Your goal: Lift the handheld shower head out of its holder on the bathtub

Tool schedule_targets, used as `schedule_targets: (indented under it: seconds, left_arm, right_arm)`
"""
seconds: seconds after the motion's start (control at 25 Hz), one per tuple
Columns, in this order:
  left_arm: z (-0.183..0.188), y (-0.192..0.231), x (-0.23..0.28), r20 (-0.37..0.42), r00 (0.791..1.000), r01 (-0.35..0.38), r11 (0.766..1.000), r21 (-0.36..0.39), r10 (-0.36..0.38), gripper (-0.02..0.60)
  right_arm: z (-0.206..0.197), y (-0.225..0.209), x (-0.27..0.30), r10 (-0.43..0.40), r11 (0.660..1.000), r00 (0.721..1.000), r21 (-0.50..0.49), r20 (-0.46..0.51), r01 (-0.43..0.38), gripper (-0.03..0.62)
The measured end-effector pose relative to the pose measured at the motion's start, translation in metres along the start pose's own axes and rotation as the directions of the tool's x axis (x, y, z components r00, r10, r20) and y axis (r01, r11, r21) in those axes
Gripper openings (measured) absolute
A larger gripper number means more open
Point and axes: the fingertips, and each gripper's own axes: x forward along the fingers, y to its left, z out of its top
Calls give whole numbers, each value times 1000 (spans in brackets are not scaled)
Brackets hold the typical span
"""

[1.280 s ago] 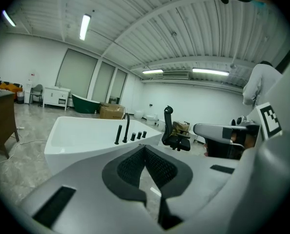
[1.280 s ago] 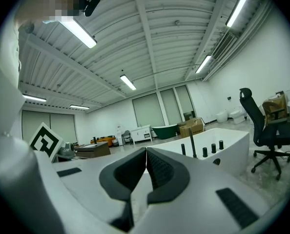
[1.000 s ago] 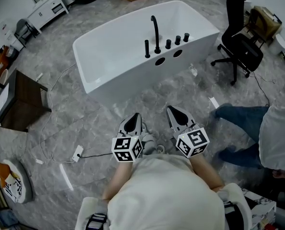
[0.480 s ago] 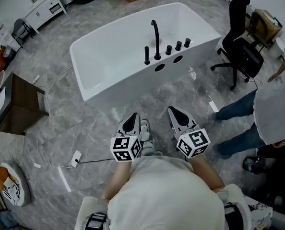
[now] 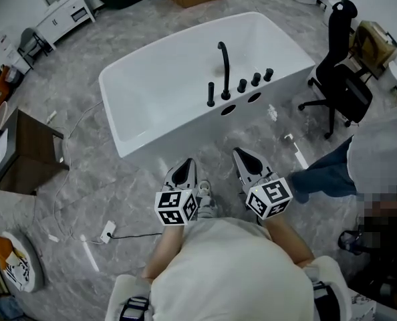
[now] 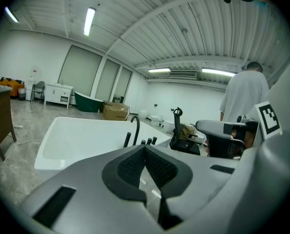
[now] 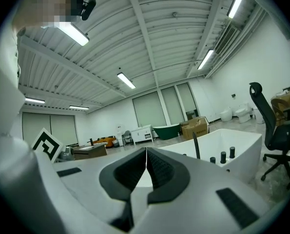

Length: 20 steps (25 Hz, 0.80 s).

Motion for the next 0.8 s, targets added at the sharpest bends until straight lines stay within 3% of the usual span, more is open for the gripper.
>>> schedule_targets:
  seconds: [0.44, 0.8]
  left_arm:
    - [37, 52, 53, -17, 1000, 16, 1000, -4, -16, 20]
    - [40, 86, 89, -63, 997, 40, 999, -14, -41, 20]
  right_arm:
    - [19, -15, 82, -5, 1000, 1000, -22, -16, 5, 20]
    - [13, -33, 136, -35, 999, 998, -24, -42, 34, 21]
